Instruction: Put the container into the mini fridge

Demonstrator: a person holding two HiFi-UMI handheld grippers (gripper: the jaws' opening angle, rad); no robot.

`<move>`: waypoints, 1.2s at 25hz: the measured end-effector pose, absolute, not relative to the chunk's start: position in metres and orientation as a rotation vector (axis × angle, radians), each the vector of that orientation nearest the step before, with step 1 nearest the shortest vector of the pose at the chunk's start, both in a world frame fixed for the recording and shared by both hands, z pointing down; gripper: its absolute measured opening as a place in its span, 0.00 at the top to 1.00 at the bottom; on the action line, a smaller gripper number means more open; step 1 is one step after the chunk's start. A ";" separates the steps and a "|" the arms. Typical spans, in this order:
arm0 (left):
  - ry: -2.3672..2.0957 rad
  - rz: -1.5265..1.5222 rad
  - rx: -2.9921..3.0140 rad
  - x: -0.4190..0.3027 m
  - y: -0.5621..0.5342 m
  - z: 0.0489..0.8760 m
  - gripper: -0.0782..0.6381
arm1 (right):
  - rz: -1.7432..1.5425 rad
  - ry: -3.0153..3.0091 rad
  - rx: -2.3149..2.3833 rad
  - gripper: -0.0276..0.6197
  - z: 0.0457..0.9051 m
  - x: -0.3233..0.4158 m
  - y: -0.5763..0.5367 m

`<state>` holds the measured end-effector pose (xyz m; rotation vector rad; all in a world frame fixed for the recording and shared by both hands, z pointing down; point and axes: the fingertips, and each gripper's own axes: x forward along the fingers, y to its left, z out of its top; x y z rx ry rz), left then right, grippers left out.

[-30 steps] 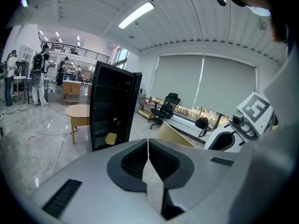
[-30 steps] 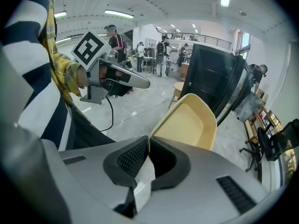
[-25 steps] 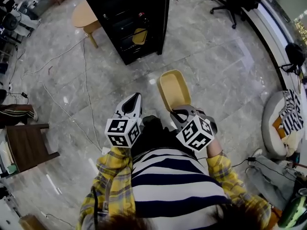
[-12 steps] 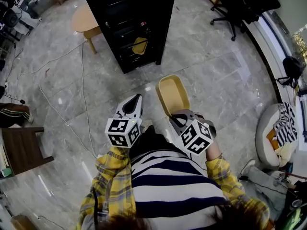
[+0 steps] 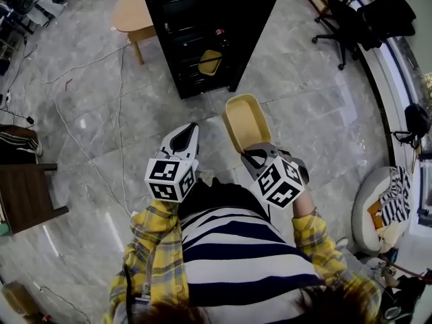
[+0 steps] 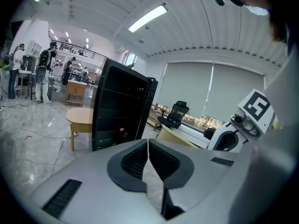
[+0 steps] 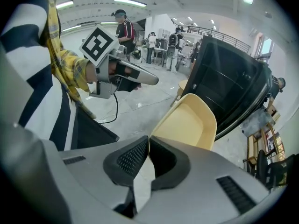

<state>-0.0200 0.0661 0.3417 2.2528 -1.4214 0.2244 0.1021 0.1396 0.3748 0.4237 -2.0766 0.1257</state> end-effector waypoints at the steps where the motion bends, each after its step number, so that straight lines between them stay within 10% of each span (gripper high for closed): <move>1: -1.428 0.234 2.255 -0.023 0.062 0.342 0.87 | 0.121 -2.077 0.416 0.90 0.374 0.099 0.133; 30: -1.869 0.134 1.938 -0.042 -0.095 0.370 0.87 | -0.128 -2.060 -0.116 0.90 0.402 0.084 -0.086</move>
